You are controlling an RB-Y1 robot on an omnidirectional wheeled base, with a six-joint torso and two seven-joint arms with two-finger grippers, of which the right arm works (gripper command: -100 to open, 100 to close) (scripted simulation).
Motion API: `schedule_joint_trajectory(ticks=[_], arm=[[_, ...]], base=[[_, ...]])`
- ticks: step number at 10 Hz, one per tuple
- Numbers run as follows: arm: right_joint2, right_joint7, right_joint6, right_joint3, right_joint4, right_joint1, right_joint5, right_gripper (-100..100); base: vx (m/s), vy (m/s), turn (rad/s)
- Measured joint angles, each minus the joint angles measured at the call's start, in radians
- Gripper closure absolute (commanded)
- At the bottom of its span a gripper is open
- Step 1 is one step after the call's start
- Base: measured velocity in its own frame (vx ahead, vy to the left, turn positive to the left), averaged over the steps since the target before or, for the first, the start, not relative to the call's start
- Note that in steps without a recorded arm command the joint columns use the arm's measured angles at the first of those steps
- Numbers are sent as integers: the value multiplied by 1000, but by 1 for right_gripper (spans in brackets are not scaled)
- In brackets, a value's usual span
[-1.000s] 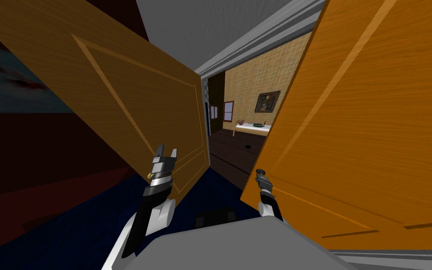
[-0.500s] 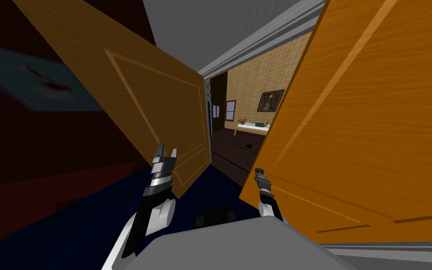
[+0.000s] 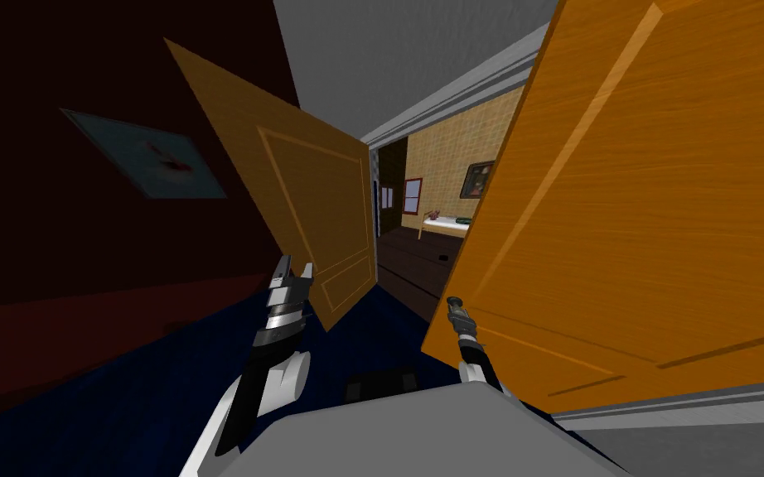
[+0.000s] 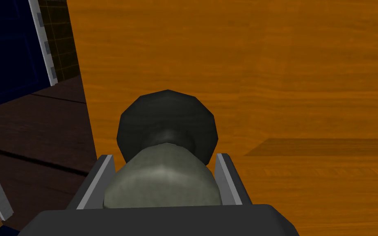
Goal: Pull the door open
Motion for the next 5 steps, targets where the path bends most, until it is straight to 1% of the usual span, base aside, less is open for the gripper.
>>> schedule_joint_trajectory(ticks=[1,2,4,5], arm=[[-5,-11,3,13,-2,0,6,100],[-2,-14,6,18,1,2,8,100],[-14,-34,-7,39,2,6,21,100],[-21,-43,-9,50,-9,12,27,100]], base=[[-115,-6,32],[-154,-9,83],[-225,-3,81],[-236,-2,61]])
